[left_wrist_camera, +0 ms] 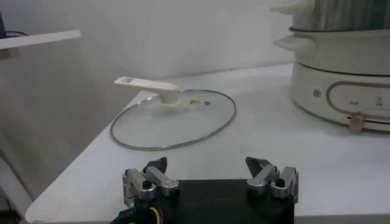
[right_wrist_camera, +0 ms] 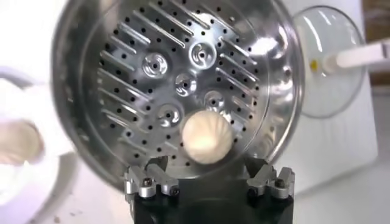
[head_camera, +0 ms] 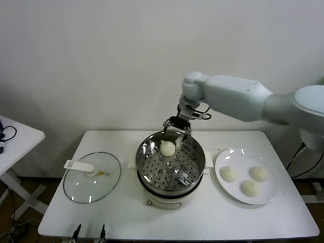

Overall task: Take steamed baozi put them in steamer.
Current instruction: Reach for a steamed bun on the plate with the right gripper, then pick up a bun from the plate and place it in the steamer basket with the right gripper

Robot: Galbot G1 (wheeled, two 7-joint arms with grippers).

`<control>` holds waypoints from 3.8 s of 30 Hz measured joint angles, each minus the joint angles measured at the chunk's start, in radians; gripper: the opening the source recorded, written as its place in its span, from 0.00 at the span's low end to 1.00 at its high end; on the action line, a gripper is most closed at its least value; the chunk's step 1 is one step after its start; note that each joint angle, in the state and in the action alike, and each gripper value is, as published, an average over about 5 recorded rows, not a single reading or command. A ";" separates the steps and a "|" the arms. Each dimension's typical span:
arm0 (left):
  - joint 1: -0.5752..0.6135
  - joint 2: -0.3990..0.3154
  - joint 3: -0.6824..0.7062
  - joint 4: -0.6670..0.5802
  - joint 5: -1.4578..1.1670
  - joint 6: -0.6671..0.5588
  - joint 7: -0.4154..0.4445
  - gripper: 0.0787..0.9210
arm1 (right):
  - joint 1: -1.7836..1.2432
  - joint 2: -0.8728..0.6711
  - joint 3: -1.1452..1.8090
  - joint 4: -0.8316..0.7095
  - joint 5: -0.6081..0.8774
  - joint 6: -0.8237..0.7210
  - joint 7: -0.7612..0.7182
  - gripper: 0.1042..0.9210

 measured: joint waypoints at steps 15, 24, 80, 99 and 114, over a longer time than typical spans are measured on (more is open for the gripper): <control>-0.001 0.013 0.007 0.005 0.004 0.000 0.001 0.88 | 0.108 -0.300 -0.231 0.236 0.184 -0.480 0.090 0.88; 0.000 0.013 0.004 0.011 0.005 0.003 0.001 0.88 | -0.001 -0.397 -0.211 0.266 0.164 -0.640 0.118 0.88; 0.006 0.015 -0.001 0.023 0.011 0.002 -0.004 0.88 | 0.155 -0.356 -0.173 0.327 0.328 -0.764 0.060 0.68; -0.007 0.025 0.006 0.028 0.009 0.005 -0.004 0.88 | 0.366 -0.089 -0.112 0.472 0.619 -0.886 0.115 0.68; -0.008 0.016 0.004 0.028 0.010 0.010 -0.003 0.88 | 0.173 0.105 -0.089 0.427 0.570 -0.963 0.212 0.67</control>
